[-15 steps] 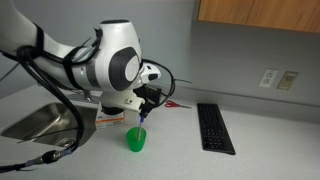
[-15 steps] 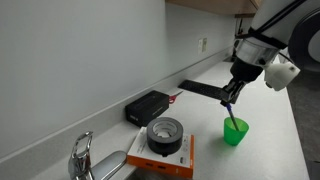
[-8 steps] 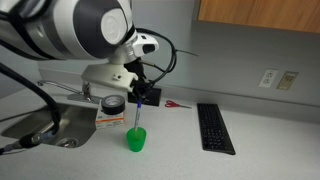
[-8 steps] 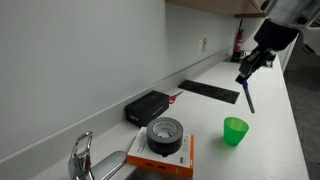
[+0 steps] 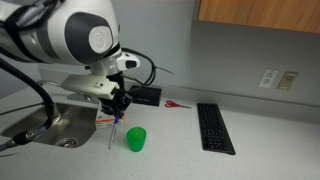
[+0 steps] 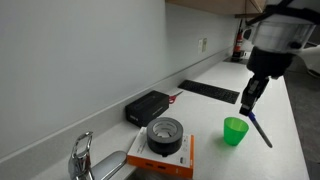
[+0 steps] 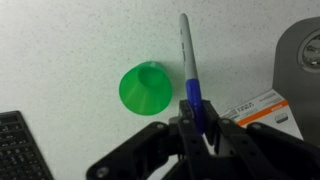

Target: Remove the blue pen from the green cup

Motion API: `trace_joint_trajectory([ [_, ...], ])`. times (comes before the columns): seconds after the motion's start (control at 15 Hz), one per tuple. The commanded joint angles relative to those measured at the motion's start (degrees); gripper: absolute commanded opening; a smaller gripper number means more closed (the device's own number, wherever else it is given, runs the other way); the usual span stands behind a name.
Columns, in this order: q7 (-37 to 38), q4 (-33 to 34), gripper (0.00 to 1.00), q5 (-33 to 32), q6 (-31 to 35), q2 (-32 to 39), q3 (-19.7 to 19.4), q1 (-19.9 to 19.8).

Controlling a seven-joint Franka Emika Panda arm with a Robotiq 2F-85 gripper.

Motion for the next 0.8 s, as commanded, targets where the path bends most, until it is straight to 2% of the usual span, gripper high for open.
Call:
trace_joint_trajectory([
  [0.0,0.9,0.5,0.04,-1.9,2.9,8.3,2.5,1.2],
  [0.27,0.2,2.5,0.04,-3.7,4.0,16.8,3.7,2.4],
  [0.53,-1.3,4.6,0.04,-3.3,3.7,21.6,3.2,3.4],
  [0.6,-1.0,5.0,0.40,-3.8,4.1,22.2,3.1,3.5],
  [0.67,-0.9,5.5,0.41,-4.1,4.2,22.7,3.1,3.6],
  [0.73,-0.8,5.8,0.48,-4.4,4.3,23.2,3.0,3.7],
])
